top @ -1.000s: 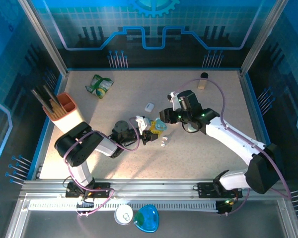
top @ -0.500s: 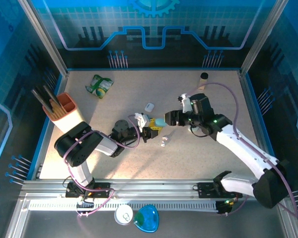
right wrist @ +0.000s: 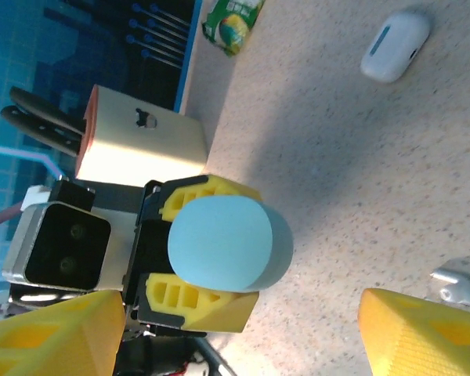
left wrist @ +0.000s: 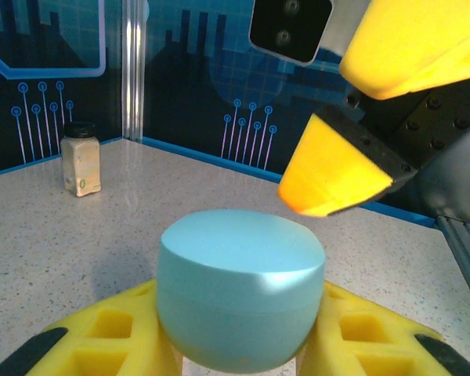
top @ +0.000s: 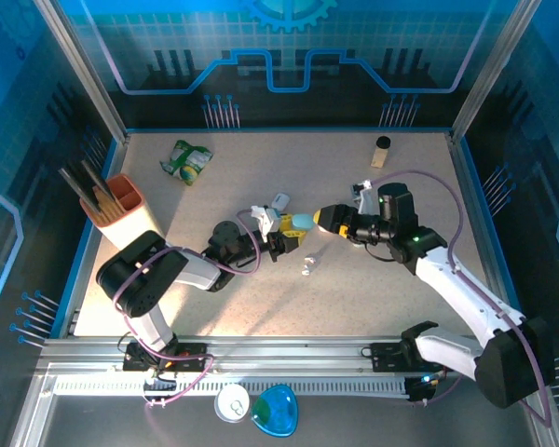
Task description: Insert wireless bluetooth earbuds into charging case
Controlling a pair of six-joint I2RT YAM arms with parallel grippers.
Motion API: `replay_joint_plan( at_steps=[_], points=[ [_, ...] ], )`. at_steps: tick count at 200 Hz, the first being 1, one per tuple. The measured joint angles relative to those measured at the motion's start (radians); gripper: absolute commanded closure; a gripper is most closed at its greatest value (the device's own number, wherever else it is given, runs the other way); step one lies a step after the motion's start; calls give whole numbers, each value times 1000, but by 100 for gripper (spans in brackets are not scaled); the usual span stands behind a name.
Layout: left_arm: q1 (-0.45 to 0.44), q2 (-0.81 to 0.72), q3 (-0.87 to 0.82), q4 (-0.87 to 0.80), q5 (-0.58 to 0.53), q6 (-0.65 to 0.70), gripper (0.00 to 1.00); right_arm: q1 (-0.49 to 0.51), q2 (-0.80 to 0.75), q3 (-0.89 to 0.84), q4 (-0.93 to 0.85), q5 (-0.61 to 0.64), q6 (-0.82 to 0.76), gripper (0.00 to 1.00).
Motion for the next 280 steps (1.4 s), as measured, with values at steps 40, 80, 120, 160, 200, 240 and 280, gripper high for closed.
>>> replay_joint_plan(
  at_steps=[40, 80, 120, 160, 200, 240, 280],
  points=[
    [0, -15, 11, 0, 0, 0, 68, 1, 22, -95, 178, -97, 169, 22],
    [-6, -26, 11, 0, 0, 0, 68, 3, 48, -124, 324, -135, 286, 29],
    [-21, -35, 11, 0, 0, 0, 68, 9, 104, -152, 471, -159, 396, 34],
    [-27, -47, 11, 5, 0, 0, 68, 9, 131, -164, 575, -167, 465, 45],
    [-28, -47, 13, 8, 1, 0, 68, 8, 142, -199, 670, -178, 526, 67],
    [-27, -46, 13, 11, 0, -4, 65, 5, 145, -217, 713, -174, 559, 83],
    [-29, -45, 15, 12, 4, 2, 23, -1, 147, -233, 726, -173, 557, 87]
  ],
)
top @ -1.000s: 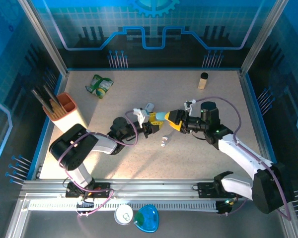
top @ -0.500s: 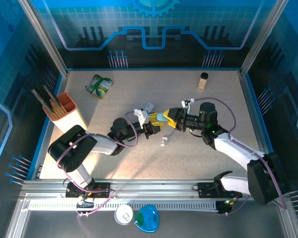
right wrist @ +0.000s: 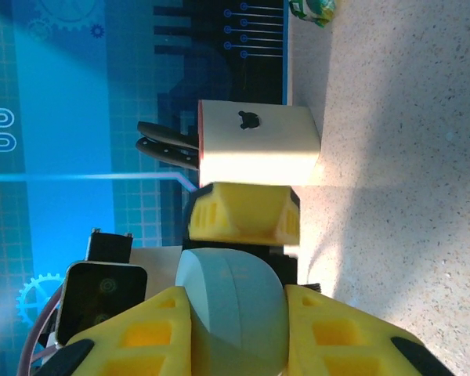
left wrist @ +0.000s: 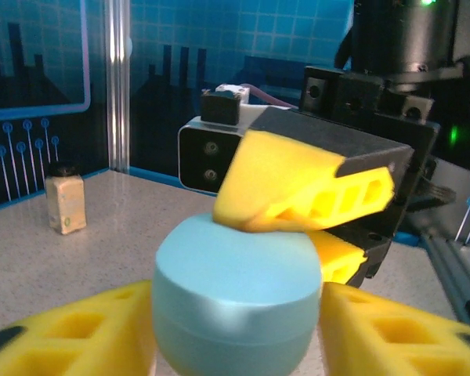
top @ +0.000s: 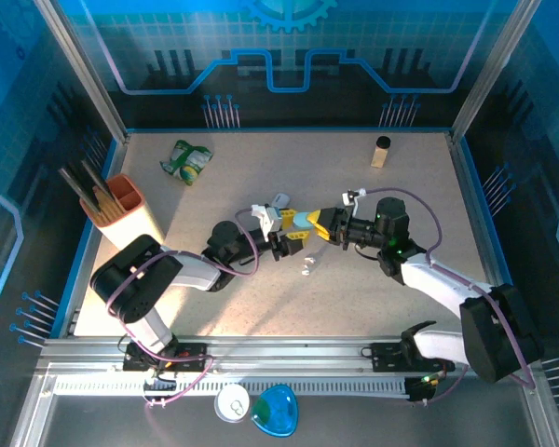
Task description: Insert wireless bluetooth earbuds into charging case
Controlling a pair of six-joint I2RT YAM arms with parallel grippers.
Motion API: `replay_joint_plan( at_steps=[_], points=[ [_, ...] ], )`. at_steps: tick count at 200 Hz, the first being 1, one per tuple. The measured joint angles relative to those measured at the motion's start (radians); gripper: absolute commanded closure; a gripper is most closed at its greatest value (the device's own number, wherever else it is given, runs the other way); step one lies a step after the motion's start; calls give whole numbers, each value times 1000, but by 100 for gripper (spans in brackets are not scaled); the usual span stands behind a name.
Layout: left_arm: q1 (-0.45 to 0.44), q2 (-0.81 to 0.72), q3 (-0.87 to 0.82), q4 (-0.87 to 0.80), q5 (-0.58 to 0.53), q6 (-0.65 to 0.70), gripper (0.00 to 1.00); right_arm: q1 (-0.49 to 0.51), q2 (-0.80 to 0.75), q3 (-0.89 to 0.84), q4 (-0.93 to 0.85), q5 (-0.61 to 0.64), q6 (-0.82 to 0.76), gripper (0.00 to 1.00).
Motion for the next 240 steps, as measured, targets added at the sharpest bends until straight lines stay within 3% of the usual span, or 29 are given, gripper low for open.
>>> replay_joint_plan(
  at_steps=[17, 58, 91, 122, 157, 204, 240],
  points=[
    [0, 0, 0, 2, 4, -2, 13, -12, 1, -5, -21, 3, -20, 86],
    [20, -15, -36, -25, 3, 31, 6, -112, 1, -47, -152, 46, -145, 86],
    [65, -42, -45, -112, -10, 64, 2, -195, -13, -92, -388, 139, -318, 84],
    [85, -87, -14, -325, -57, 124, 1, -220, -55, -127, -556, 246, -453, 82],
    [87, -98, 132, -629, -148, 188, 1, -220, -62, -153, -655, 341, -543, 76],
    [94, -64, 380, -1059, -216, 209, 1, -221, -66, -144, -692, 435, -628, 47],
    [105, 38, 610, -1353, -277, 209, 1, -222, -145, -110, -816, 526, -693, 32]
  ],
)
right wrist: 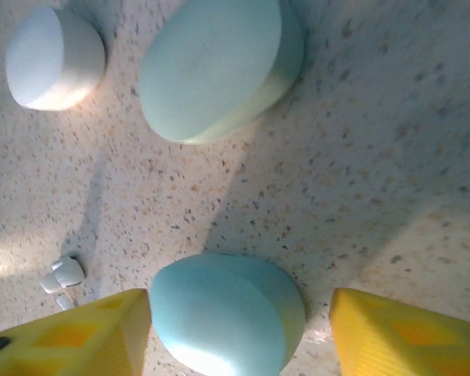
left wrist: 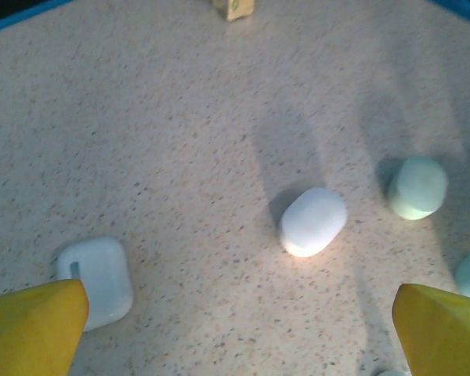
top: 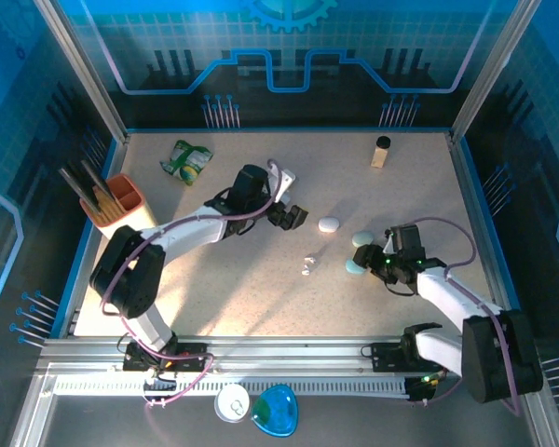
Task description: Insert wireless bluetooth earbuds into charging case
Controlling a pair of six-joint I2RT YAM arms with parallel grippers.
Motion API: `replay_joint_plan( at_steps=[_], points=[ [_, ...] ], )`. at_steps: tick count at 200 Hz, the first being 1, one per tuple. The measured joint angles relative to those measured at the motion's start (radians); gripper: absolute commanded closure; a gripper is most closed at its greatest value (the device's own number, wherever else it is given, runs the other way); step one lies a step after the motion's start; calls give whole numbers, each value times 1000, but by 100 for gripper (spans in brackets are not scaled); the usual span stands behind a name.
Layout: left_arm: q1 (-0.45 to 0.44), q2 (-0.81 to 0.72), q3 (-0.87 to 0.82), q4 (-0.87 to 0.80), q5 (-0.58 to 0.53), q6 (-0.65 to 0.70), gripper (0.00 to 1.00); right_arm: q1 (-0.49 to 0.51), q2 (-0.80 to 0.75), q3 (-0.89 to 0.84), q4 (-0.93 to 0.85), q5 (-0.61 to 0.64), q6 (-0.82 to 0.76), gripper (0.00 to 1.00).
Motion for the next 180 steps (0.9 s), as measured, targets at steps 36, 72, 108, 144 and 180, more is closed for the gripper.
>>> replay_joint_plan(
  at_steps=[36, 72, 108, 144, 180],
  points=[
    [5, 130, 205, -281, -84, 3, 3, 3, -95, 71, -84, 58, -53, 30],
    [5, 299, 466, -534, -198, 2, 11, 16, -152, 91, -124, 89, -75, 30],
    [6, 439, 647, -711, -276, 0, 14, 24, -160, 91, -145, 95, -79, 30],
    [15, 565, 802, -821, -310, -20, 22, 35, -179, 91, -146, 95, -78, 30],
    [34, 669, 927, -873, -311, -37, 22, 42, -190, 90, -146, 95, -78, 31]
  ],
)
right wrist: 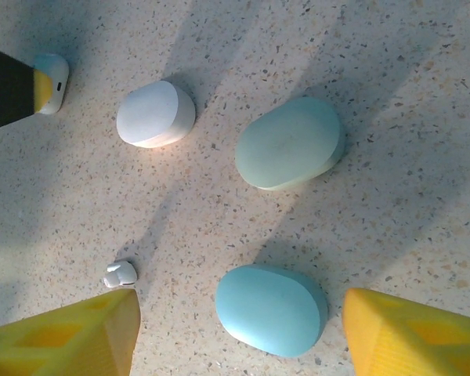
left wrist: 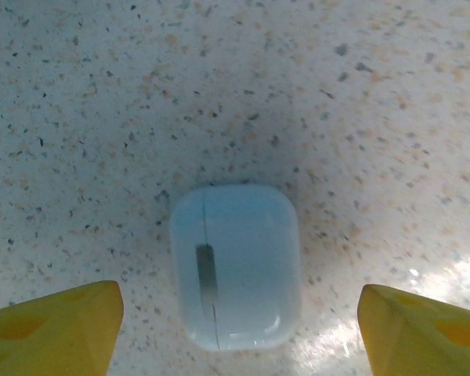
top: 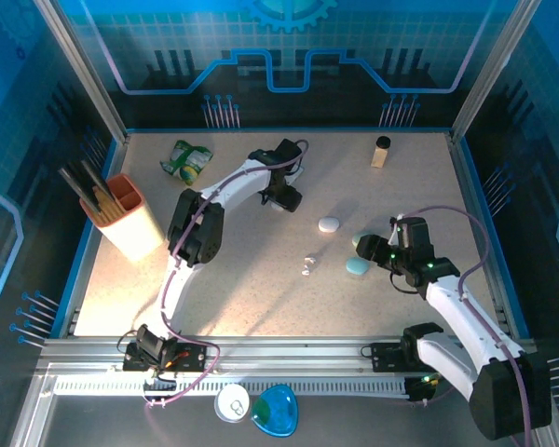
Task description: Insert wireless bluetooth earbuds into charging case
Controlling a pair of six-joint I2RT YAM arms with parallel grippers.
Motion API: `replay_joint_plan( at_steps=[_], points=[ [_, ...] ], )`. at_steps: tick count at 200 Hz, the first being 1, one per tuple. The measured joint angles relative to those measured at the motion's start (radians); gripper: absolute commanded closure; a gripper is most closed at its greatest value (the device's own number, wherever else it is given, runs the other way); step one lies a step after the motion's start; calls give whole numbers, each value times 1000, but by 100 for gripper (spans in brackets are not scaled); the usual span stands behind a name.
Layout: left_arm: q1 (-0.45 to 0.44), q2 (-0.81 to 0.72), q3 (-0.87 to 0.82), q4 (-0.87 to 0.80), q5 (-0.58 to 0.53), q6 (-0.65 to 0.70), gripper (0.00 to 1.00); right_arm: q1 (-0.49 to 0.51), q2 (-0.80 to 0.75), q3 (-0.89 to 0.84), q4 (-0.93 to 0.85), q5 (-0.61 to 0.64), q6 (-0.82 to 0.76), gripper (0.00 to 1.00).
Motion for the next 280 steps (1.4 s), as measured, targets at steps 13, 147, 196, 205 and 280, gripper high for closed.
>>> replay_joint_plan(
  at_steps=[13, 147, 196, 205, 280],
  points=[
    [6, 34, 45, -20, 0, -9, 23, 0, -8, 0, 0, 0, 0, 31],
    [9, 154, 196, -80, 19, -35, 49, 2, -6, 0, 8, -37, 0, 31],
    [9, 111, 115, -20, 20, -39, 53, 41, 0, 17, 17, -76, -23, 31],
    [10, 78, 57, 12, 27, -43, 53, 48, 0, 25, 24, -81, -23, 31],
    [33, -389, -497, 455, 266, -229, 54, 68, 31, 39, 242, -188, 56, 31]
  ],
)
